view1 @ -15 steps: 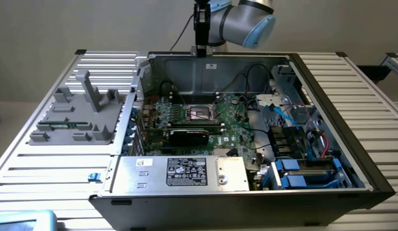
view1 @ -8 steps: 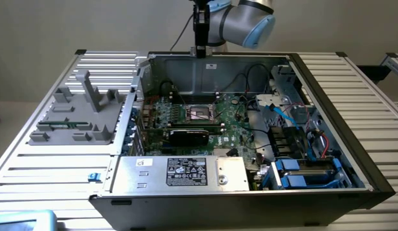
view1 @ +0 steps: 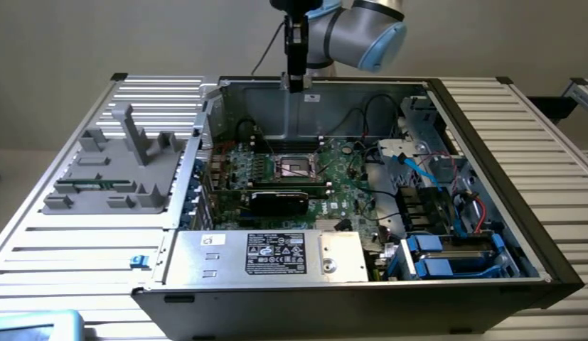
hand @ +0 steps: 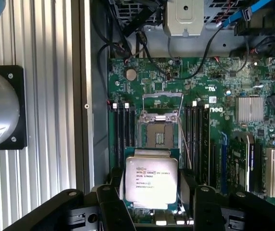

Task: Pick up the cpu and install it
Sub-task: 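Place the cpu into insertion slot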

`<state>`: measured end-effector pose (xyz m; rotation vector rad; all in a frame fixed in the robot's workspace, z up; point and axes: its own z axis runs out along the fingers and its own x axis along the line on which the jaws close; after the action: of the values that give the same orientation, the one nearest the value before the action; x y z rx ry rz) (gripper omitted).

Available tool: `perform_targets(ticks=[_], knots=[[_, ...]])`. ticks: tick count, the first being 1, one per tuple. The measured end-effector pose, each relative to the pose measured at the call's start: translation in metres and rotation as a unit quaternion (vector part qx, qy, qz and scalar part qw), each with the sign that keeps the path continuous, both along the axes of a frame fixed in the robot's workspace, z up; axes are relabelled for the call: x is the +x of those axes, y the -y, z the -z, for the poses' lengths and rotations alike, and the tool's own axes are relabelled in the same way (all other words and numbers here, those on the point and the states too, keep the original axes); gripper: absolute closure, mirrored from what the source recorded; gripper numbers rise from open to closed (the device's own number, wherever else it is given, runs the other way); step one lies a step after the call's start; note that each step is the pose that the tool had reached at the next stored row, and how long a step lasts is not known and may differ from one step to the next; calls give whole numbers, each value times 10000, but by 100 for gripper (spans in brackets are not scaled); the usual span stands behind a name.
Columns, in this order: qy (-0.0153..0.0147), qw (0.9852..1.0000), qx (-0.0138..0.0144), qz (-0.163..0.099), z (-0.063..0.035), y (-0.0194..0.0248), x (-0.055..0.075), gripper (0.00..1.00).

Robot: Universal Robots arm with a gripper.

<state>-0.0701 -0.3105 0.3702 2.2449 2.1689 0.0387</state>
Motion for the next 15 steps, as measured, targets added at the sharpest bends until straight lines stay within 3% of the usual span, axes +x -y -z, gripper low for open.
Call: perform_targets(ticks=[10, 15], knots=[[13, 10000, 0, -3, 181, 3, -1, 45], [19, 10000, 3, -3, 259, 60, 0, 45]])
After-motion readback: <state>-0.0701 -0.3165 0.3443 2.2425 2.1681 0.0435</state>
